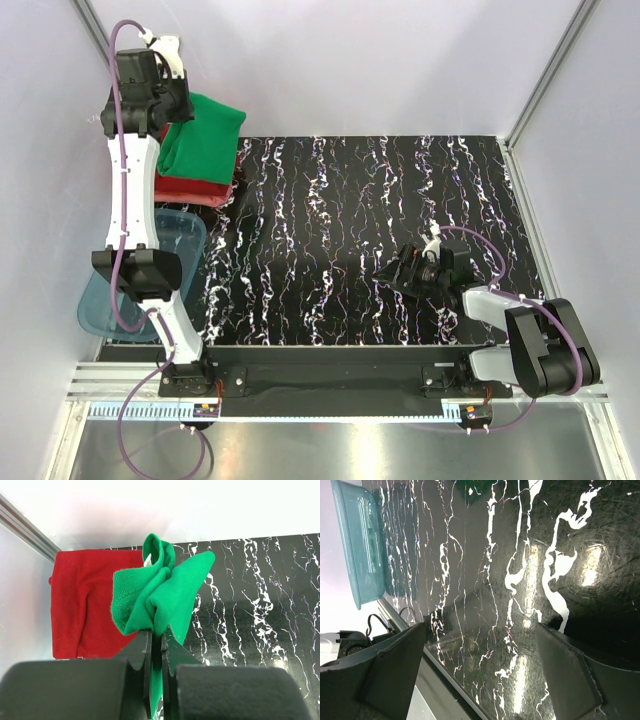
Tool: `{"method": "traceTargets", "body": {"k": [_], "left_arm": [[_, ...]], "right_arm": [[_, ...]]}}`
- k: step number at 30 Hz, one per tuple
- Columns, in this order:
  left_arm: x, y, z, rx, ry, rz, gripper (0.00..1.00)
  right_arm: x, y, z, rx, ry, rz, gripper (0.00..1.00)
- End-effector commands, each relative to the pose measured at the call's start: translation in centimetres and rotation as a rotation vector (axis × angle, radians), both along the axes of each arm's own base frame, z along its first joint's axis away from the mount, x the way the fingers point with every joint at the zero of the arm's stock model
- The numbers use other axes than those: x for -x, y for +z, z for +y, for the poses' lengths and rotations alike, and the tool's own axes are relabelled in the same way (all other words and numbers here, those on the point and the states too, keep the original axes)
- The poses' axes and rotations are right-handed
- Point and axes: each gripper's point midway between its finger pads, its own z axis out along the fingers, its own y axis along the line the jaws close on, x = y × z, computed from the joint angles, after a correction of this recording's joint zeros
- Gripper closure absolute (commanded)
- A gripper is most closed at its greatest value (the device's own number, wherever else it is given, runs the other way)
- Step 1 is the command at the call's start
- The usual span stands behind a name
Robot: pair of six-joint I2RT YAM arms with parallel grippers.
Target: Fold and stack the t-shirts
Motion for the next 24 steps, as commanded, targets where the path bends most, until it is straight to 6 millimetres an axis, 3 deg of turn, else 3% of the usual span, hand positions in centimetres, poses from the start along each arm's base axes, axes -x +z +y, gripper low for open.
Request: {"method": "traceTargets", "body": {"k": [1,10,24], "left_arm": [[-1.0,3.2,0.2,-0.009,-0.021,-0.113,1.0],[-2.6,1.6,2.4,-0.015,0.01,-0.091,1.0],[-7.3,-1.3,5.5,-0.042,0.079,-0.085,1.0]], "right_arm": [[-0.5,0.7,0.4,-0.009,0.02,-0.047,0.03],[-0.5,0.6,0.5,-0.009,0.02,-0.043,0.02],[-0.5,0.6,0.5,-0.01,0.022,-0.042,0.02]]}}
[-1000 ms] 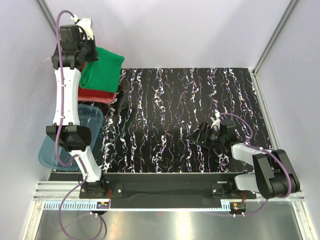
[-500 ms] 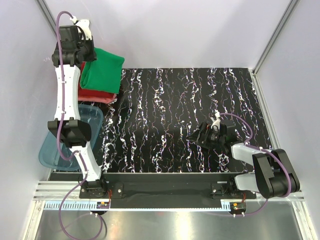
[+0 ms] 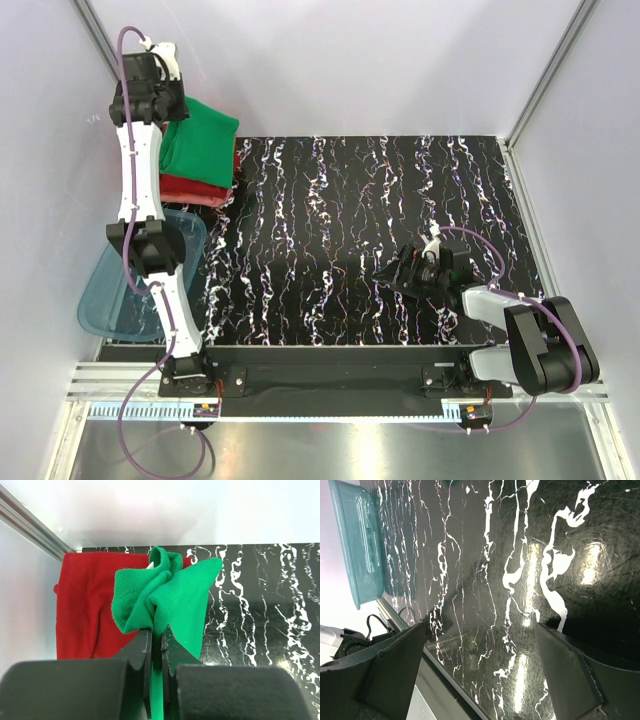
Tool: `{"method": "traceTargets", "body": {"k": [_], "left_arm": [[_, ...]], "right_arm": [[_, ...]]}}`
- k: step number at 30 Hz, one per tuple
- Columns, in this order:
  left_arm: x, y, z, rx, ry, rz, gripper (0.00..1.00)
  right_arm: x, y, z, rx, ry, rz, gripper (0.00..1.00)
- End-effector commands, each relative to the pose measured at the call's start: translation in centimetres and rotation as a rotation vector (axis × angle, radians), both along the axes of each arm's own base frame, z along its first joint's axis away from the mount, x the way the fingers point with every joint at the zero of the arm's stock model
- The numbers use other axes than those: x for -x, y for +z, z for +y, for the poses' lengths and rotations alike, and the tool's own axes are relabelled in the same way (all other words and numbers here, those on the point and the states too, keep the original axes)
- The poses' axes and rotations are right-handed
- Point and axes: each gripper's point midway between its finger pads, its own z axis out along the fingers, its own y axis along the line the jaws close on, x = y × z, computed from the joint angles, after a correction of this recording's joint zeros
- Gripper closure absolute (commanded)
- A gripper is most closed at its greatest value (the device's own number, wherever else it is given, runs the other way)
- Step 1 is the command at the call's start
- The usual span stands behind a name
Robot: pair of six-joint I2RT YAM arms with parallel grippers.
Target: Fold and stack the t-shirts
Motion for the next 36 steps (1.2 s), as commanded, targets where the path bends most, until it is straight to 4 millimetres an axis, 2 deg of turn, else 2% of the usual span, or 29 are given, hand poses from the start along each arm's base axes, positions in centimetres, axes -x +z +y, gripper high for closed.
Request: {"method": "traceTargets", "body": {"k": [1,6,7,12,17,19,20,21,22,25,27,30,33,36], "left_arm": [[-1.4,3.8,1.4,-0.06,0.033,-0.138,1.0],[-2.6,3.9,3.0,-0.105,0.071,-0.175,1.0],[-2.9,3.3,3.3,-0.11,0.081,-0.169,1.0],[-4.4,3.2,5.0,-0.179,0.111,-0.212,1.0],[-6.1,1.3,8.2,-0.16,0.133,-0.225,0.96],[-6.8,-0.5,9.9,-0.142,0.144,-0.211,0.94],[-7.1,-0.9,10.7,-0.127,0.157,-0.218,0.85],[-7.4,-1.7,11.3,-0.11,0.163,-0.215,0.53],[-7.6,-3.2,12.8,-0.089,0.191,-0.201,0.26],[-7.6,-4.3,15.8,-0.021,0.291,-0.207,0.01],[-7.3,-4.1,16.2,0.036,0.325,-0.212,0.01],[-6.6,-2.8,16.0,0.086,0.329,-0.23,0.01],[-5.8,-0.9,15.1,0.122,0.322,-0.251,0.01],[-4.2,1.0,13.3,0.14,0.313,-0.254,0.01]], "right_arm": [[-0.6,0.8,0.5,-0.012,0.021,-0.05,0.02],[-0.6,0.8,0.5,-0.012,0.022,-0.048,0.02],[-0.6,0.8,0.5,-0.012,0.022,-0.048,0.02],[-0.7,0.8,0.6,-0.013,0.024,-0.048,0.02],[-0.7,0.8,0.6,-0.014,0.025,-0.046,0.02],[-0.7,0.8,0.6,-0.014,0.028,-0.044,0.01],[-0.8,0.8,0.6,-0.013,0.029,-0.045,0.01],[-0.8,0.7,0.7,-0.014,0.028,-0.041,0.01],[-0.8,0.8,0.7,-0.014,0.032,-0.045,0.01],[-1.0,0.9,0.8,-0.019,0.036,-0.047,0.01],[-1.0,0.9,0.9,-0.023,0.039,-0.047,0.01],[-1.0,0.9,0.9,-0.025,0.04,-0.046,0.01],[-1.0,0.9,0.9,-0.026,0.04,-0.05,0.01],[-1.0,1.0,0.9,-0.027,0.039,-0.052,0.01]]}}
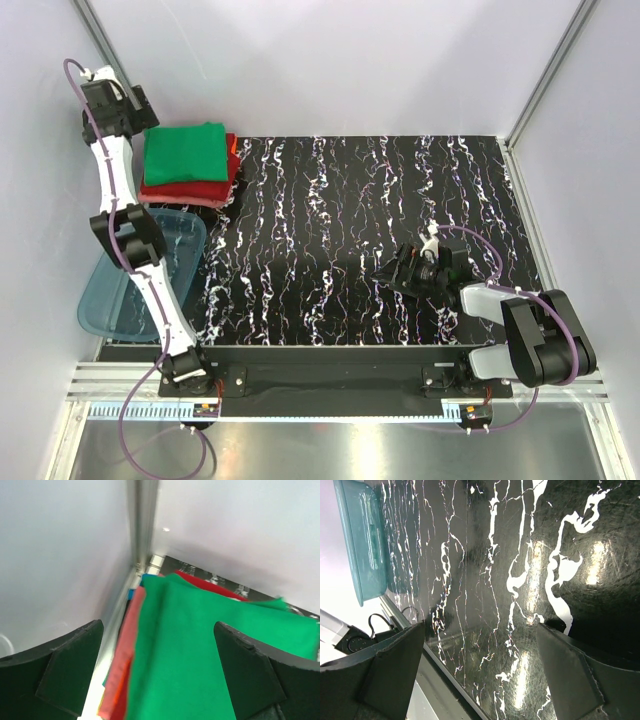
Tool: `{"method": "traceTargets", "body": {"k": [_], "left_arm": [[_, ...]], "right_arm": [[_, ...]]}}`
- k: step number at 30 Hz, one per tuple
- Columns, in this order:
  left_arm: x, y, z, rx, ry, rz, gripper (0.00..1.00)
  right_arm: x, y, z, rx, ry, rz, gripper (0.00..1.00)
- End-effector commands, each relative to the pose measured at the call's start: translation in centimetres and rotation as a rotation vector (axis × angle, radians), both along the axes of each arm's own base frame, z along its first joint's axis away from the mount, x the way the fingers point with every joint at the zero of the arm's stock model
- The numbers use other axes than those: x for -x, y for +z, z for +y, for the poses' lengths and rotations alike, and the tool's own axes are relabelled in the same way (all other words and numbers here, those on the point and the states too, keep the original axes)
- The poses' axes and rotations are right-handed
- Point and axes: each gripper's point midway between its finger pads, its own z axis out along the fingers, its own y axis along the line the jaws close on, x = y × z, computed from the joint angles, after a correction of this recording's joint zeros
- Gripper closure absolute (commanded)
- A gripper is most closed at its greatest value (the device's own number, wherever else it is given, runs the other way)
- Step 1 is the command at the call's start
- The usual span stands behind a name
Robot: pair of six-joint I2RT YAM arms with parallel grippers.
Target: Fold and stack the t-shirts
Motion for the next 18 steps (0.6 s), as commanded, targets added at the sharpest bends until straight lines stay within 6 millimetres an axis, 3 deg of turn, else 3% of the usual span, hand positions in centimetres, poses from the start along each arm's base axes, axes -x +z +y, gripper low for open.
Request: {"method": "traceTargets", "body": {"k": [1,3,4,8,11,12,14,15,17,18], "left_arm": [[1.4,10.0,-4.6,-0.003,-0.056,-0.187,0.01],[2.1,9.3,-5.8,0.006,-0.058,-0.156,0.01],[3.1,11.3,-7.2,-0.009,-0.069,-0.179,0.01],[6.5,12.8,-9.8,-0.019,-0.062,-0.18,0.01],[10.2,13.3,-11.7,-0.013,-0.057,-0.192,0.01],[12.5,12.8,-12.2,-0.017,-0.036,-0.184,0.01],[14.6,12.9,-12.9,-0.016,-0.032,-0.224,0.01],[16.9,11.8,-13.6,-0.009,-0.032,-0.216,0.01],[19.1,11.0,-14.0,-0.004,-0.029,-0.227,0.01],[21.2,9.5,-14.2,-0.003,-0.015,-0.21,0.01]], "right_arm": [[-0.7,1.0,0.5,-0.011,0.017,-0.055,0.01],[-0.7,1.1,0.5,-0.012,0.017,-0.055,0.01],[-0.7,1.0,0.5,-0.012,0.015,-0.056,0.01],[-0.6,1.1,0.5,-0.014,0.016,-0.057,0.01],[-0.5,1.2,0.4,-0.014,0.015,-0.062,0.01],[-0.5,1.2,0.4,-0.015,0.016,-0.063,0.01],[-0.4,1.2,0.5,-0.02,0.018,-0.062,0.01],[-0.4,1.2,0.5,-0.02,0.018,-0.062,0.0],[-0.4,1.2,0.5,-0.021,0.017,-0.061,0.01],[-0.4,1.2,0.5,-0.022,0.021,-0.066,0.0]]}}
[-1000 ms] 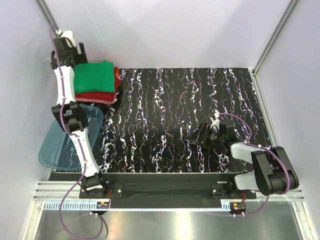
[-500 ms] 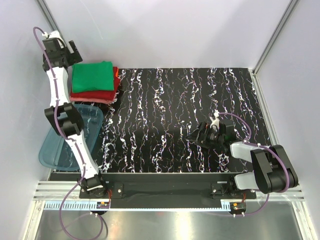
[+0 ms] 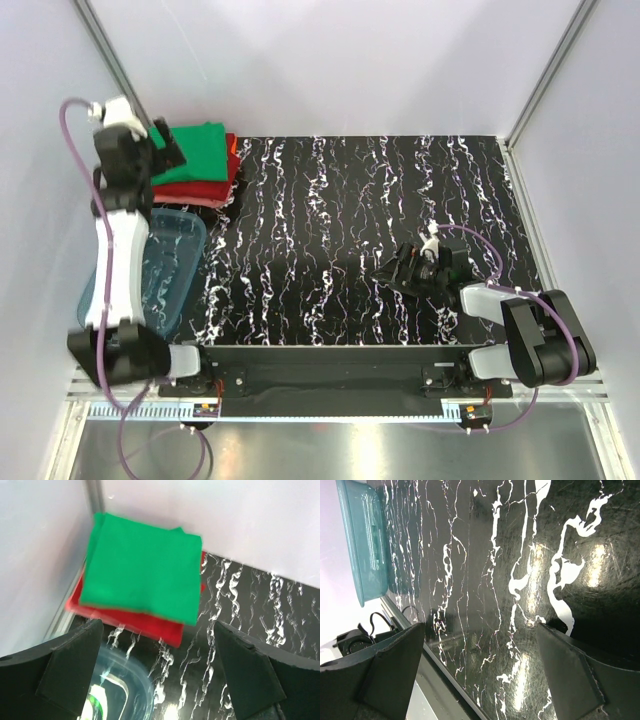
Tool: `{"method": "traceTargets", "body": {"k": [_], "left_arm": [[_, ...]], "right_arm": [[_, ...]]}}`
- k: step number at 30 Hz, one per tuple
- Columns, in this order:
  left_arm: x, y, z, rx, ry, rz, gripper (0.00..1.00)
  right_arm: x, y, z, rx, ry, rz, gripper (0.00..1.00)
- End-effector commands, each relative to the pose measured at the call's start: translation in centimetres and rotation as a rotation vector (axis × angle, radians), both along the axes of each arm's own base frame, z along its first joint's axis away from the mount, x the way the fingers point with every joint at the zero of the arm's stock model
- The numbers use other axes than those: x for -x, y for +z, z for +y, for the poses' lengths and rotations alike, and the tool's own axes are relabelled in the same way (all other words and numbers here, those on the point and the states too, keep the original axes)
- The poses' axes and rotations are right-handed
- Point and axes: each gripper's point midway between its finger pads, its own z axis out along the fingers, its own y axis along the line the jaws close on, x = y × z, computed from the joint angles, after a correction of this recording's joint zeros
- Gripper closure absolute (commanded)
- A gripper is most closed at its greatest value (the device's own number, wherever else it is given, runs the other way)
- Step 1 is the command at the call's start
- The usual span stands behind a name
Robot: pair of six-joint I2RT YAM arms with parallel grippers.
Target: Fold and stack the t-shirts
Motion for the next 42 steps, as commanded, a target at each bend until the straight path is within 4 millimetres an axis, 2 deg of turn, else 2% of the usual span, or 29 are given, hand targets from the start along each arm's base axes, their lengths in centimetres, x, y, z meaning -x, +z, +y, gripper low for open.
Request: {"method": "traceTargets", "body": {"k": [1,2,3,5,6,7,8,10,11,12,13,14,15,16,17,18,19,20,21,22,23,25,26,28,32,33,35,36,42], "left_arm": [[3.6,-0.8,0.7,0.007,0.089,-0.065,0.01],[5.0,-4.5,0.7,0.016,0.11,-0.003,0.01],[6.8,-4.1,0.8,0.006,0.134,-0.036,0.01],[8.0,-5.4,0.5,0.02,0.138,-0.082,0.01],[9.5,-7.7,-0.2,0.025,0.114,-0.075,0.01],[9.9,-7.7,-0.2,0.026,0.122,-0.12,0.01],[11.2,-9.7,-0.2,0.023,0.136,-0.117,0.01],[11.9,-10.5,0.1,0.006,0.152,-0.161,0.01],[12.8,-12.5,0.2,0.003,0.169,-0.15,0.01],[13.1,-13.2,0.7,-0.006,0.198,-0.162,0.01],[13.0,-12.9,1.0,-0.011,0.217,-0.211,0.01],[13.4,-14.2,1.6,-0.002,0.259,-0.201,0.01],[13.0,-13.5,1.6,-0.005,0.265,-0.244,0.01],[12.7,-13.8,1.6,-0.014,0.268,-0.248,0.01],[12.4,-15.5,1.8,-0.023,0.286,-0.206,0.01],[12.3,-16.2,2.1,-0.041,0.325,-0.192,0.01],[11.8,-15.7,2.3,-0.053,0.334,-0.229,0.01],[11.6,-17.9,2.1,-0.051,0.325,-0.193,0.01],[11.4,-18.3,1.9,-0.059,0.306,-0.205,0.01],[10.8,-17.0,1.8,-0.06,0.296,-0.29,0.01],[10.8,-18.8,1.7,-0.063,0.297,-0.254,0.01],[10.4,-18.8,1.8,-0.084,0.29,-0.272,0.01],[10.1,-19.7,1.9,-0.106,0.284,-0.24,0.01],[9.5,-19.7,1.5,-0.13,0.243,-0.249,0.01],[7.3,-22.3,-0.4,-0.191,0.115,-0.117,0.01],[6.9,-23.2,-1.9,-0.249,0.053,-0.061,0.01],[5.9,-23.5,-3.1,-0.303,0.019,-0.038,0.01],[5.4,-22.6,-4.1,-0.305,-0.005,-0.083,0.01],[5.7,-21.9,-4.0,-0.281,0.025,-0.116,0.01]], "right_arm": [[-0.2,1.1,0.5,-0.02,0.02,-0.055,0.01],[-0.1,1.0,0.5,-0.019,0.022,-0.056,0.0],[-0.1,1.1,0.5,-0.02,0.02,-0.057,0.01],[-0.1,1.0,0.5,-0.021,0.019,-0.056,0.01],[-0.1,1.1,0.5,-0.023,0.02,-0.057,0.0],[-0.1,1.1,0.5,-0.024,0.022,-0.06,0.0],[0.0,1.1,0.5,-0.028,0.023,-0.058,0.01],[0.0,1.1,0.5,-0.029,0.022,-0.059,0.01],[0.0,1.1,0.5,-0.029,0.022,-0.058,0.01],[0.1,1.1,0.5,-0.03,0.023,-0.057,0.01],[0.1,1.1,0.6,-0.031,0.024,-0.059,0.0],[0.1,1.1,0.6,-0.031,0.024,-0.059,0.01],[0.0,1.1,0.6,-0.032,0.024,-0.06,0.01],[0.1,1.2,0.6,-0.033,0.025,-0.06,0.01],[0.1,1.1,0.6,-0.031,0.024,-0.059,0.01],[0.0,1.1,0.5,-0.032,0.023,-0.06,0.01],[0.0,1.1,0.6,-0.032,0.024,-0.06,0.01],[0.1,1.2,0.6,-0.033,0.025,-0.062,0.01],[0.1,1.1,0.6,-0.033,0.027,-0.06,0.01],[0.1,1.1,0.6,-0.034,0.025,-0.061,0.01],[0.1,1.2,0.6,-0.035,0.026,-0.062,0.01],[0.2,1.2,0.6,-0.036,0.027,-0.063,0.01],[0.1,1.2,0.6,-0.036,0.026,-0.063,0.01],[0.2,1.2,0.6,-0.038,0.028,-0.062,0.01],[0.1,1.2,0.6,-0.036,0.027,-0.063,0.01],[0.1,1.2,0.6,-0.037,0.027,-0.062,0.01],[0.2,1.1,0.6,-0.037,0.026,-0.06,0.01],[0.2,1.2,0.6,-0.04,0.03,-0.063,0.01],[0.3,1.3,0.7,-0.042,0.031,-0.065,0.01]]}}
